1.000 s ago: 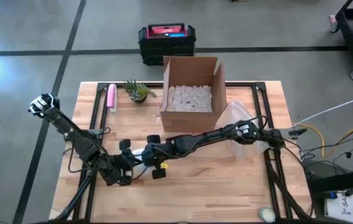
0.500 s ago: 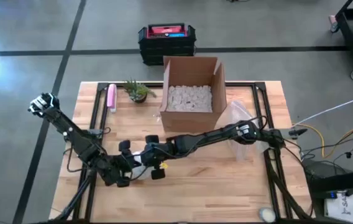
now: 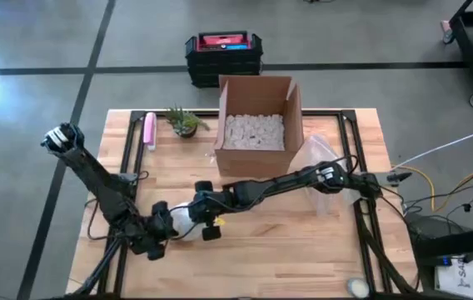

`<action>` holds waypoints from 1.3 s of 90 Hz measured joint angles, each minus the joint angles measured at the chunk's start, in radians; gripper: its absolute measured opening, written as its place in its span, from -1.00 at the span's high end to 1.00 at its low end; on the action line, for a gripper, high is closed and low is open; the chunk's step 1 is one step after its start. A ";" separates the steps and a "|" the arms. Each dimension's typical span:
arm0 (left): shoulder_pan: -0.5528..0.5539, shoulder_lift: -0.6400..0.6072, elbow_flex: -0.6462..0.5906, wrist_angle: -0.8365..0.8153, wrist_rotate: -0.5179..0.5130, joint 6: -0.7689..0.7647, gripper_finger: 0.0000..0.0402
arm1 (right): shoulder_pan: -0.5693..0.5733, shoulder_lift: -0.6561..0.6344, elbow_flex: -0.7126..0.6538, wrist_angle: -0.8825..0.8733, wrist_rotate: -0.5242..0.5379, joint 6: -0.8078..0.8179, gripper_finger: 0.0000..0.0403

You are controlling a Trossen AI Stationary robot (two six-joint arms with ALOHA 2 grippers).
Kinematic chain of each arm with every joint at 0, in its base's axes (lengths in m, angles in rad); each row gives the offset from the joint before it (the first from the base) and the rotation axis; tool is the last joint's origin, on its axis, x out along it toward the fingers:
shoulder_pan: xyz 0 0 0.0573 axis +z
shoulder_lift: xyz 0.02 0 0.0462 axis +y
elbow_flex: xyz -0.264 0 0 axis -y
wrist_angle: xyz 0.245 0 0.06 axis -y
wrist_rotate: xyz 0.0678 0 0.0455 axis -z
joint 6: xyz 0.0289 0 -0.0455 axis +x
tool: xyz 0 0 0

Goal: Wrap mug
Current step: Wrap the gray mug with bubble wrap

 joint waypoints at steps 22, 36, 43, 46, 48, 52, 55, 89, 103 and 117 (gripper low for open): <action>0.049 0.038 -0.136 0.215 -0.042 0.109 1.00 | 0.000 0.000 0.000 0.005 0.000 0.000 0.93; 0.083 0.041 -0.185 0.266 -0.042 0.112 1.00 | 0.000 -0.004 0.000 -0.015 0.000 -0.001 0.93; 0.092 0.042 -0.186 0.272 -0.042 0.113 1.00 | -0.001 -0.012 0.001 -0.039 0.000 0.000 0.93; 0.093 0.042 -0.186 0.272 -0.042 0.112 1.00 | -0.003 -0.013 0.016 -0.071 0.000 0.000 0.93; 0.093 0.043 -0.186 0.272 -0.042 0.112 1.00 | -0.003 -0.013 0.029 -0.094 0.000 0.000 0.93; 0.094 0.047 -0.186 0.273 -0.042 0.112 1.00 | -0.003 -0.014 0.058 -0.135 0.000 -0.001 0.93; 0.094 0.048 -0.187 0.271 -0.041 0.112 1.00 | -0.003 -0.016 0.079 -0.154 0.000 -0.001 0.93; 0.094 0.046 -0.181 0.275 -0.028 0.127 1.00 | -0.017 0.035 0.172 -0.026 0.008 0.044 0.93; 0.094 0.032 -0.103 0.170 0.072 0.158 1.00 | -0.024 0.094 0.170 -0.029 0.007 0.082 0.93; 0.093 0.011 0.033 -0.113 0.102 0.146 1.00 | -0.026 0.104 0.170 -0.021 0.007 0.087 0.93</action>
